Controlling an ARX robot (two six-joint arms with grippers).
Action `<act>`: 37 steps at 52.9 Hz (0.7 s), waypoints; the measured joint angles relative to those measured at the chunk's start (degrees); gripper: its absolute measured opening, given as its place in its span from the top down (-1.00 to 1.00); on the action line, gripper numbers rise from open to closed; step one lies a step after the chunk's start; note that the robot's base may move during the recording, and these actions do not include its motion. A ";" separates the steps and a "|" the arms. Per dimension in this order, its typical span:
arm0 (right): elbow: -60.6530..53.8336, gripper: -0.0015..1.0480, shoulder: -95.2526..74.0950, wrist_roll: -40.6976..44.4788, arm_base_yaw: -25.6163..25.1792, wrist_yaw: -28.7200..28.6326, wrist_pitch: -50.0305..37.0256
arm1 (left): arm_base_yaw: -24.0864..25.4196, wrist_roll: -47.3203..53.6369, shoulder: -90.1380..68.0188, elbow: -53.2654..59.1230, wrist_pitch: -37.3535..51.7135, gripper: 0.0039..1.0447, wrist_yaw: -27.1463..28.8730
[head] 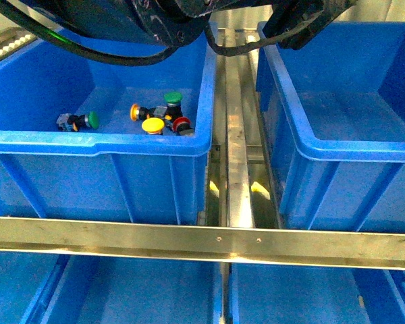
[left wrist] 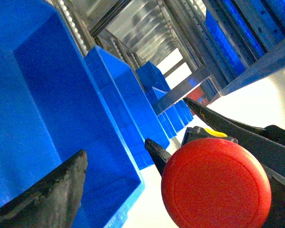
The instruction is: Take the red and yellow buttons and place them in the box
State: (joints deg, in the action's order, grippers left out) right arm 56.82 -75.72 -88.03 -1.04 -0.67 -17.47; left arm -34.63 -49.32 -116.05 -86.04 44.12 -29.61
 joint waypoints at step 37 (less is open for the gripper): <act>-1.33 0.24 -2.75 5.03 1.38 5.99 0.04 | 12.24 -0.17 18.78 16.44 3.54 -0.85 1.31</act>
State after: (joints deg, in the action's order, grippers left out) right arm 55.48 -78.48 -83.00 0.34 5.32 -17.43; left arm -22.39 -49.50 -97.27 -69.60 47.66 -28.29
